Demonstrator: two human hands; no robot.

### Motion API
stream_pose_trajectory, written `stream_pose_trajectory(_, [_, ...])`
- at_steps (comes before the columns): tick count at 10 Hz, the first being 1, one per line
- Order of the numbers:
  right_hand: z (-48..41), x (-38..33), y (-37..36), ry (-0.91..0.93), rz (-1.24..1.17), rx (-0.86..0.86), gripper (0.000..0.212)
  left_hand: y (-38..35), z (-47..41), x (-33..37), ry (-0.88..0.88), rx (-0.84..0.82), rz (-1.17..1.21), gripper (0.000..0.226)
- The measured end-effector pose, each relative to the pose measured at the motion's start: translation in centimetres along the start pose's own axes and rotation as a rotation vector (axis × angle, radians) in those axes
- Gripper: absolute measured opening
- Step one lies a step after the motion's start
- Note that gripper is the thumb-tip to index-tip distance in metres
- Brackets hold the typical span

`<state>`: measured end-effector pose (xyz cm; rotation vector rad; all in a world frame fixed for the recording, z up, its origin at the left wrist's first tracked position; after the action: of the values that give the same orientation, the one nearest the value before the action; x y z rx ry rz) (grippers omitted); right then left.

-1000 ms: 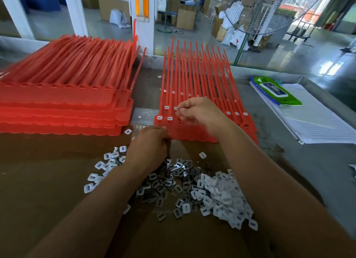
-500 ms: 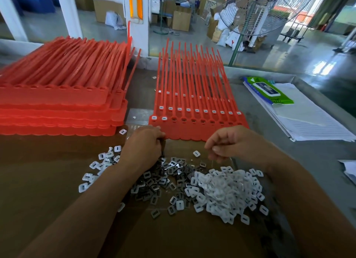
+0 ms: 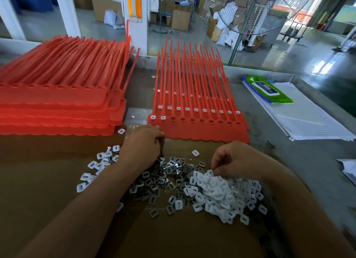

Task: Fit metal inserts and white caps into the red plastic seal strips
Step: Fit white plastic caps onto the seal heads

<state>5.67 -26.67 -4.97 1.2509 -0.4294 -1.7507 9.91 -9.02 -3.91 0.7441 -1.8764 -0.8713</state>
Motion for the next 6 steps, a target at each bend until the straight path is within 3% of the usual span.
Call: stream_pose_trajectory(6, [0.38, 0.18, 0.58, 0.071, 0.000, 0.031, 0.016, -0.16, 0.00, -0.09, -0.006, -0.010, -0.016, 0.036])
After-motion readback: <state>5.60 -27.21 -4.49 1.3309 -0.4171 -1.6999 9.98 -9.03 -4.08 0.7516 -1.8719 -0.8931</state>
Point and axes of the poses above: each hand's wrist, its own z-axis away from the middle knuckle, its own y-axis out of the back of the hand, x = y × z, the point moved 10 cm from there along -z, towards the middle knuckle, and after that the axes turned 9 degrees about -y, right-handed, at the moved point
